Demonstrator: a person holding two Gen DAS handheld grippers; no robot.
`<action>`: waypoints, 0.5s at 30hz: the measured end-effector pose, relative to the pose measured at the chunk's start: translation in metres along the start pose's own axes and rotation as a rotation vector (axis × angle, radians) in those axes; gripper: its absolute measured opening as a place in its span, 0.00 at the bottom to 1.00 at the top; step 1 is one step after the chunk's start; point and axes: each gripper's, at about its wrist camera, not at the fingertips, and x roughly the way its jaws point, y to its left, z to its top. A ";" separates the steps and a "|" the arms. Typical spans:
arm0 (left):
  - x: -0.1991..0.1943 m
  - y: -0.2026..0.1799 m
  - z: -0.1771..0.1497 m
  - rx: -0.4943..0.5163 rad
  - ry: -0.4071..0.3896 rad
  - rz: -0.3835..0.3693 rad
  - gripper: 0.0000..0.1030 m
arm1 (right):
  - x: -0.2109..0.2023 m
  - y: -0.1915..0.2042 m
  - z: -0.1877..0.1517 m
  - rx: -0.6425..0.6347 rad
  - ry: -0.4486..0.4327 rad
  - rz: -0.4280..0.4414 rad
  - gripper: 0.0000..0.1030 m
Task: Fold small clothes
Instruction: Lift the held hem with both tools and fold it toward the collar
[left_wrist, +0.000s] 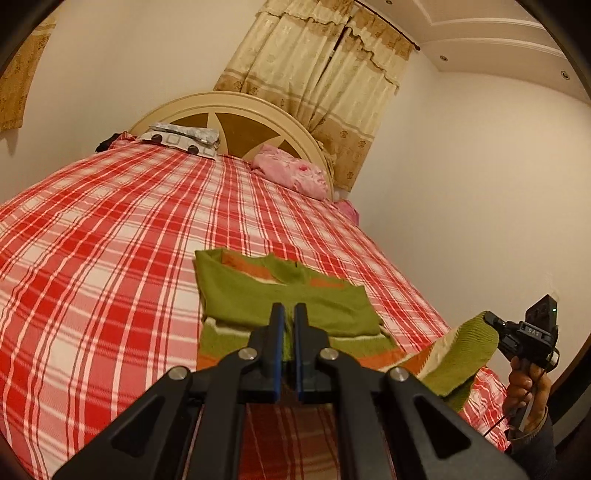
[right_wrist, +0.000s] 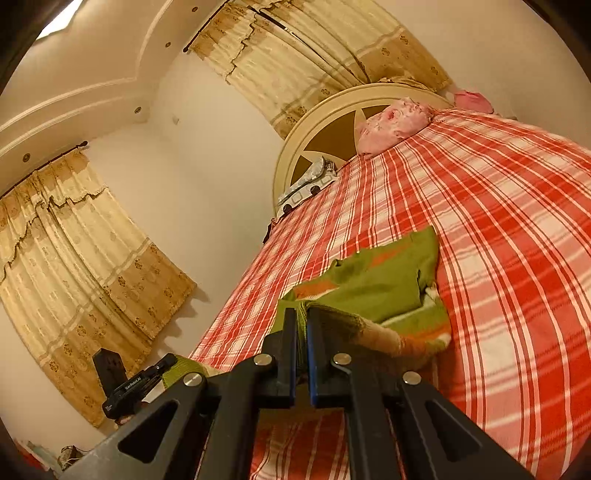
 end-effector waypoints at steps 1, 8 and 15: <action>0.003 0.002 0.005 -0.003 -0.005 0.007 0.05 | 0.004 0.000 0.005 -0.005 0.002 -0.005 0.04; 0.039 0.009 0.026 -0.001 0.016 0.007 0.04 | 0.039 0.000 0.039 -0.024 0.011 -0.038 0.04; 0.079 0.025 0.035 -0.012 0.063 0.018 0.04 | 0.086 -0.010 0.065 -0.028 0.049 -0.064 0.04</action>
